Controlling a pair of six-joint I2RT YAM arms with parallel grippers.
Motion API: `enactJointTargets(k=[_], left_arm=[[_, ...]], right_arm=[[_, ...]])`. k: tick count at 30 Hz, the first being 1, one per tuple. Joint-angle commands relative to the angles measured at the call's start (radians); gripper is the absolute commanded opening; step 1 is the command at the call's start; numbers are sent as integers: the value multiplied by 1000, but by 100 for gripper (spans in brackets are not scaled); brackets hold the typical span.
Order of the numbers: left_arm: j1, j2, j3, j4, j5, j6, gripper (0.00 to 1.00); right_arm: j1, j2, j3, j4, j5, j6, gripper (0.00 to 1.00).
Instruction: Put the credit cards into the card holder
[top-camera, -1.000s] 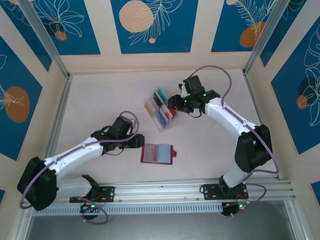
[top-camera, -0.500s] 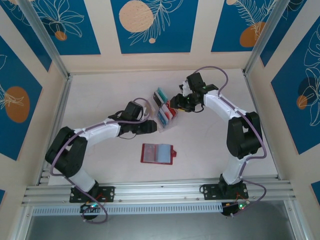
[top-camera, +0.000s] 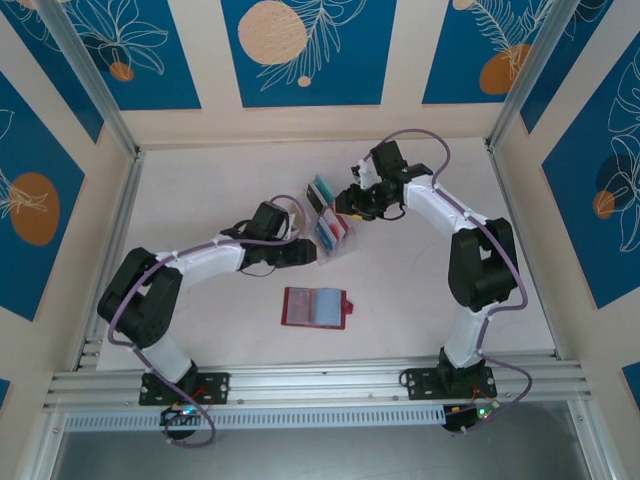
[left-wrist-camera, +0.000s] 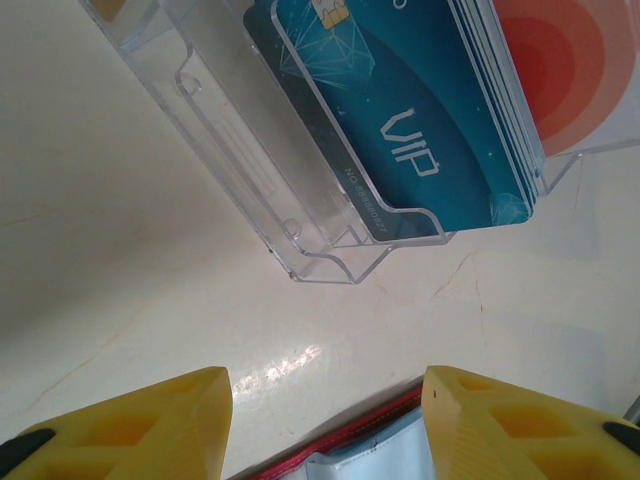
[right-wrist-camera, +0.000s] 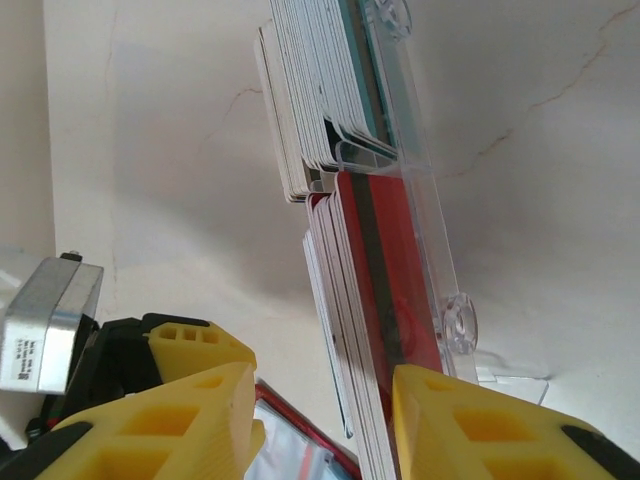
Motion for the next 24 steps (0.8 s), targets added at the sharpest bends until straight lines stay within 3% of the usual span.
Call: enactJointTargets(k=[1,15,24], left_arm=[[10,15,32,19,27,-13,53],[11,19,21,27,28,-16,52],[10,15,16,28,30,-13,52]], right_arm=[[18,34,36,-46,-5,-31,42],[5,-5,31,-29,-91,-12,36],[5,-12,34,-46,-59,-12,22]])
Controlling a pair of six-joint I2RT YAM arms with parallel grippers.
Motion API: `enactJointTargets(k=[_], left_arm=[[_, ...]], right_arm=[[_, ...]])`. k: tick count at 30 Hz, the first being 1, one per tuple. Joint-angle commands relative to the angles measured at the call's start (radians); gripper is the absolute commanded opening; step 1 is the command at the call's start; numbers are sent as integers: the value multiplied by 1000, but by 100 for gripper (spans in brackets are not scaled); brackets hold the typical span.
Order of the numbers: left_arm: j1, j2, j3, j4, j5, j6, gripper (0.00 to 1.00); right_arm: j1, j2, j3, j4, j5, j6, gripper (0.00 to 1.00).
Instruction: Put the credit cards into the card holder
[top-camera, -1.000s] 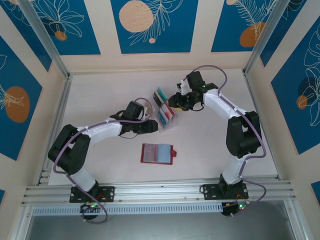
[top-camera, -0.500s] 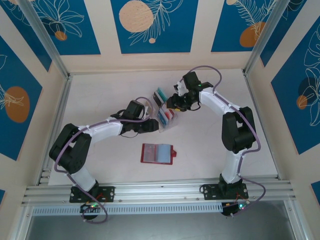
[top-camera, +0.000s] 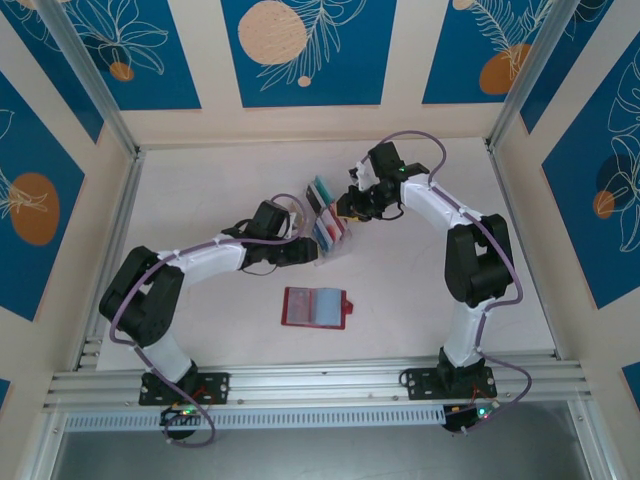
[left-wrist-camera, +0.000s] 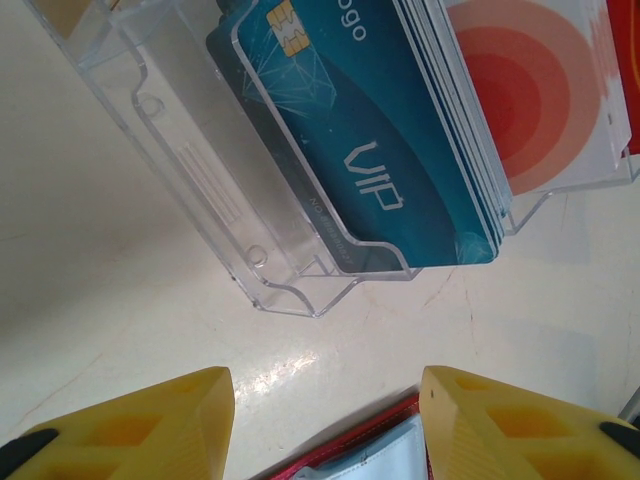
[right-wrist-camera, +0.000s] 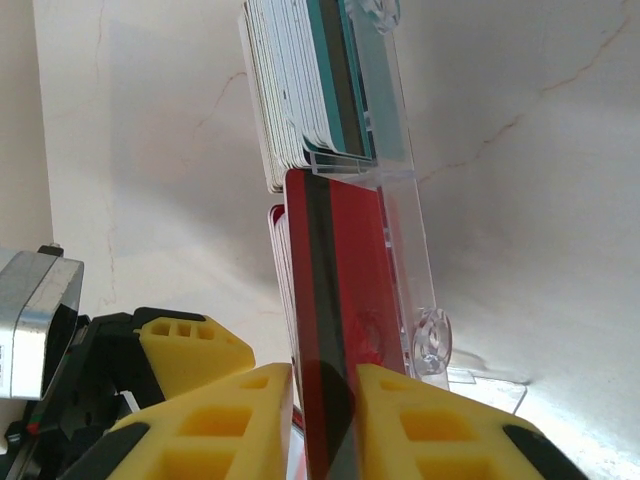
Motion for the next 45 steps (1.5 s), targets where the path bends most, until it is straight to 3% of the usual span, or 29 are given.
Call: enactJointTargets(k=[1,23,29,36,41,45], left_arm=[[9,4,9,7,24,-5,52],[12,-60,-37,-7,2,3,52],[13,-135,-72,-59,-31,37,52],[10,-283,-165,-151,-63,95,56],[-11,-348,-225,-227,-74,141,59],[-50,-353,-254,-278,-137,175,61]], right_arm=[[6,-44,20,-30,-27,2,21],[18,-105,69,-156,204,-7,11],[54,-160,75,-183,361,9,1],[97,-351,-44,-138,557,70,0],[127,-499,-224,-40,484,98,0],[188,-578,-416,102,301,133,0]])
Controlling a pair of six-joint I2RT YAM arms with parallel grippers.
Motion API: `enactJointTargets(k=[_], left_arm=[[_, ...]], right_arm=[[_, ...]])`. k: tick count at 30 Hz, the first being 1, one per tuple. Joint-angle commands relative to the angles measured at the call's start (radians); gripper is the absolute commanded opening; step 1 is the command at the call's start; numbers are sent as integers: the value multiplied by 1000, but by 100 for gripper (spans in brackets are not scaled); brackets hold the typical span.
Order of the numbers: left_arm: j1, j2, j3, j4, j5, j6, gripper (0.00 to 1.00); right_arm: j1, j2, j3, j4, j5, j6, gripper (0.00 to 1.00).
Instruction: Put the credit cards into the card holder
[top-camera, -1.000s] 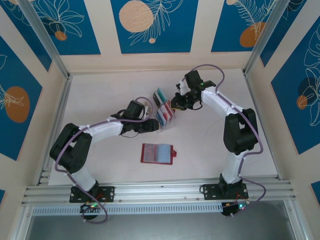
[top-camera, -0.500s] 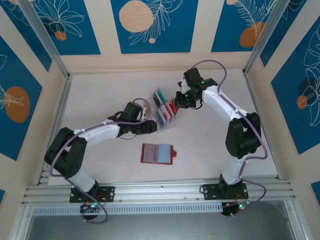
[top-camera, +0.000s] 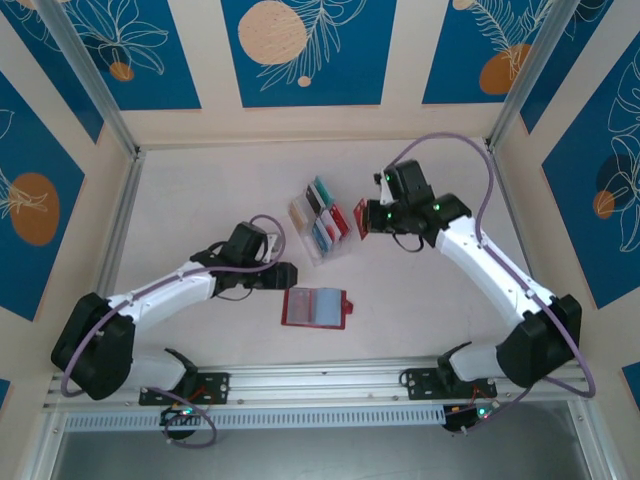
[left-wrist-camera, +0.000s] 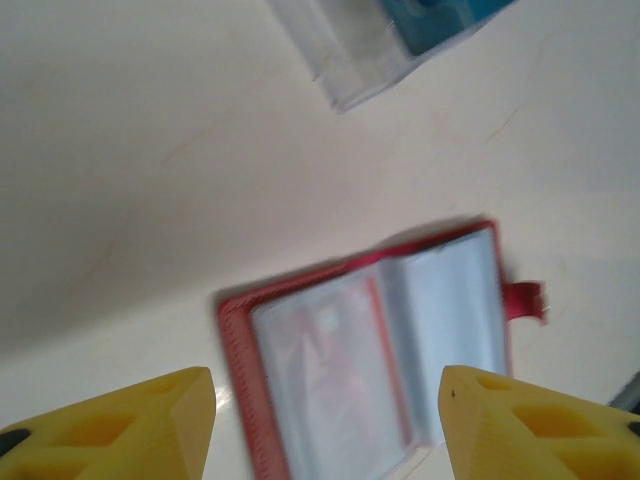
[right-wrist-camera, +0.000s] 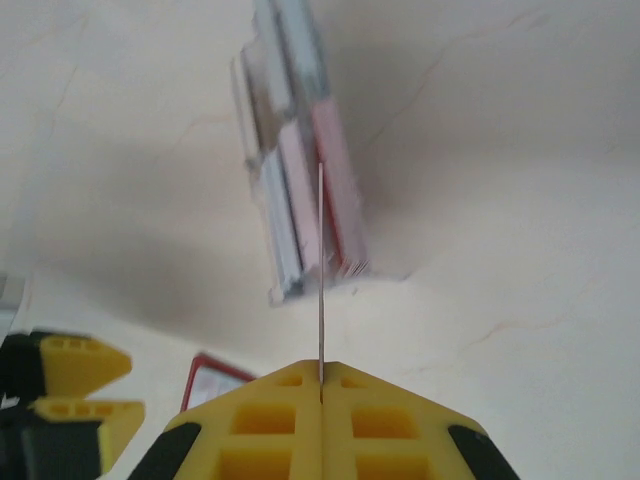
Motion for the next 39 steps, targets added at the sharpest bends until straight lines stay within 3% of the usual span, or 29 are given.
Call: enactJointTargets(k=[1,7,13,24,39], left_arm=[[-32,-1,-22,-88,-70,61,61],[-82,79,2,-98,-173,83,61],[-118,157,27,-70,-213,81,59],[-133,182,-32,-31,-241,54,51],[-151,213,-72,25,-218,18,46]], right_arm=[[58,-28,-137,140,-177,53,0],[163,-21,-332,346,-286,155,0],[226,55,-435,484,-302,244,0],[264,142,-484,536,-291,288,0],[258,71,-538,541,-302,327,0]])
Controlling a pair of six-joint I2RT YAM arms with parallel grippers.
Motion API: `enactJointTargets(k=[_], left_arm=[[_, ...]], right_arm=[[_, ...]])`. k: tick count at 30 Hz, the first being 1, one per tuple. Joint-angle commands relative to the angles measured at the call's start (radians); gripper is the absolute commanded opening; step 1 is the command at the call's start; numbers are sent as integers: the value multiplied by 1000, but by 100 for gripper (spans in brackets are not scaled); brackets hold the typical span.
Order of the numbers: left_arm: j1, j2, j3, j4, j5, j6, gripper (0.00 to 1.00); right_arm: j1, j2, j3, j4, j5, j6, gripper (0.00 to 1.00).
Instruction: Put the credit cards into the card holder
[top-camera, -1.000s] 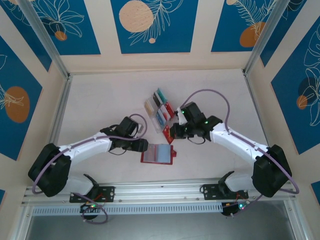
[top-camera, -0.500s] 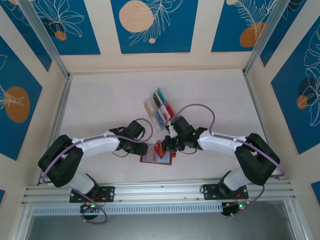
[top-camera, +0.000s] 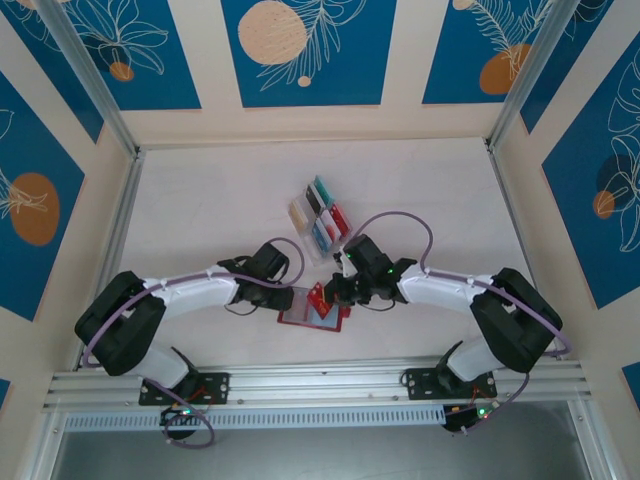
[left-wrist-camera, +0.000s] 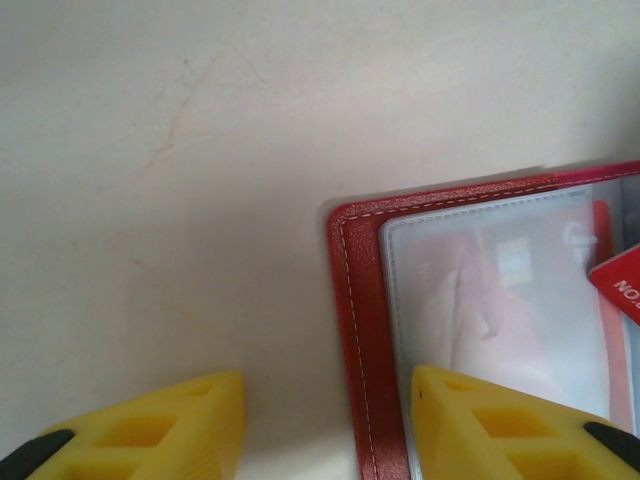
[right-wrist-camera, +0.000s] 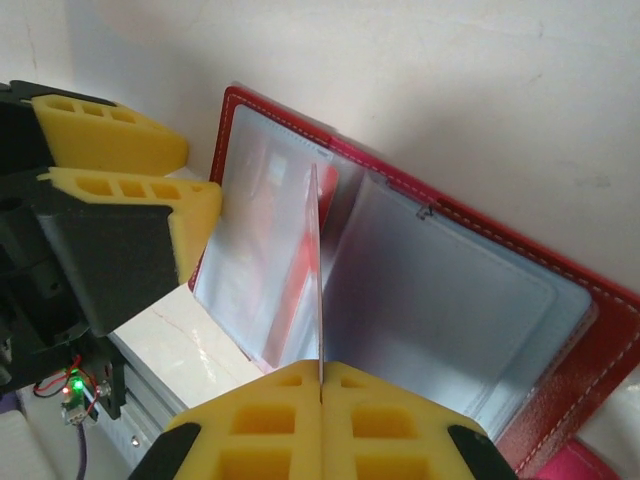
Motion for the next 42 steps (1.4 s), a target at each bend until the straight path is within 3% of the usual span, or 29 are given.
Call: enactJointTargets(k=[1,11,28,42], left_arm=[[-23,51,-42,46,20,-10,46],[-31,62,-44,61,23,-18,46],[-35,56,-46,57,15,-18,46],[-38,47,-68,68,20,-34,45]], right_arm=[[1,-54,-31,-1,-19,29,0],[5,-86,-45,23,-65,48,0],[5,11,-18,-14,-49,52,0],[5,116,-21,107,-61,124,0]])
